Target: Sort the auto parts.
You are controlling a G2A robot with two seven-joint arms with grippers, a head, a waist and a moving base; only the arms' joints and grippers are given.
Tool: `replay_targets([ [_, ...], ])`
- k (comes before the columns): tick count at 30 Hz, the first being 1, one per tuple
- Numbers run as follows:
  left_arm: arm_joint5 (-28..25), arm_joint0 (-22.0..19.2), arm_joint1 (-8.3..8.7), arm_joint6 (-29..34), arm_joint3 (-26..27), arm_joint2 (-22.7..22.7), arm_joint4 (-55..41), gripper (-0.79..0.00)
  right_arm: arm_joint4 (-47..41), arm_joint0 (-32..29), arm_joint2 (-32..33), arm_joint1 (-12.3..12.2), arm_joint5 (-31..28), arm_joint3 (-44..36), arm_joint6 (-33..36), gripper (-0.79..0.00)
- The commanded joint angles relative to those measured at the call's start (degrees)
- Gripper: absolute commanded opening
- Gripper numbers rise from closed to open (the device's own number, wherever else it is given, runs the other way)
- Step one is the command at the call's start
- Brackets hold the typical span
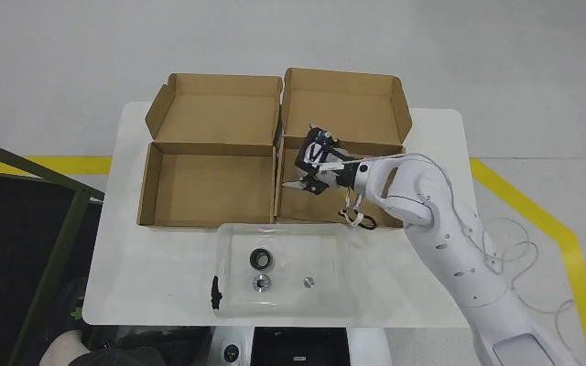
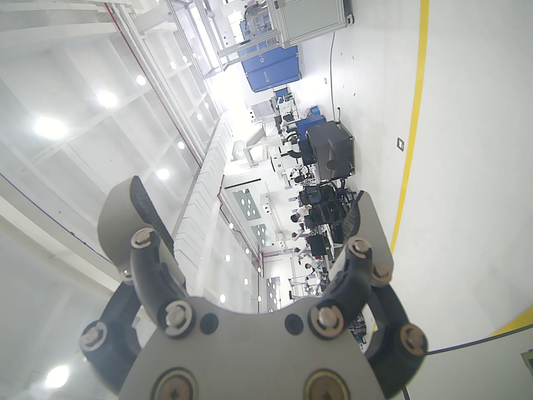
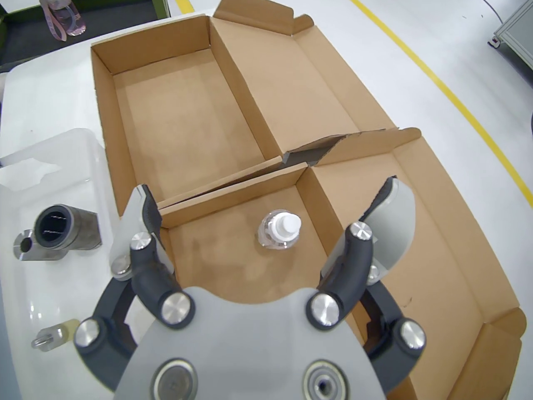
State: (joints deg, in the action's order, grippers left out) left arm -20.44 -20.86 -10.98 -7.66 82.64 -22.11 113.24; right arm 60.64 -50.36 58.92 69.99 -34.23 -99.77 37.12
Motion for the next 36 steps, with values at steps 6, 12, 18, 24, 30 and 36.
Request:
replay_targets([
  [6, 0.00, 0.00, 0.00, 0.00, 0.00, 0.00, 0.00, 0.000, 1.48, -8.07, 2.23, -1.48, -1.24, -11.94, 4.85, 0.000],
  [12, 0.00, 0.00, 0.00, 0.00, 0.00, 0.00, 0.00, 0.000, 4.40, -14.67, 2.55, -2.57, -3.17, -18.98, 7.44, 0.000],
  [18, 0.00, 0.00, 0.00, 0.00, 0.00, 0.00, 0.00, 0.000, 6.80, -19.66, 1.68, -3.36, -4.88, -23.15, 8.75, 0.000],
  [24, 0.00, 0.00, 0.00, 0.00, 0.00, 0.00, 0.00, 0.000, 9.89, -22.73, 0.13, -3.95, -6.43, -25.16, 9.92, 0.000],
  [30, 0.00, 0.00, 0.00, 0.00, 0.00, 0.00, 0.00, 0.000, 11.77, -24.40, -1.13, -4.45, -8.25, -25.09, 10.59, 0.000],
  [36, 0.00, 0.00, 0.00, 0.00, 0.00, 0.00, 0.00, 0.000, 13.78, -26.03, -1.40, -5.05, -9.55, -25.43, 11.46, 0.000],
])
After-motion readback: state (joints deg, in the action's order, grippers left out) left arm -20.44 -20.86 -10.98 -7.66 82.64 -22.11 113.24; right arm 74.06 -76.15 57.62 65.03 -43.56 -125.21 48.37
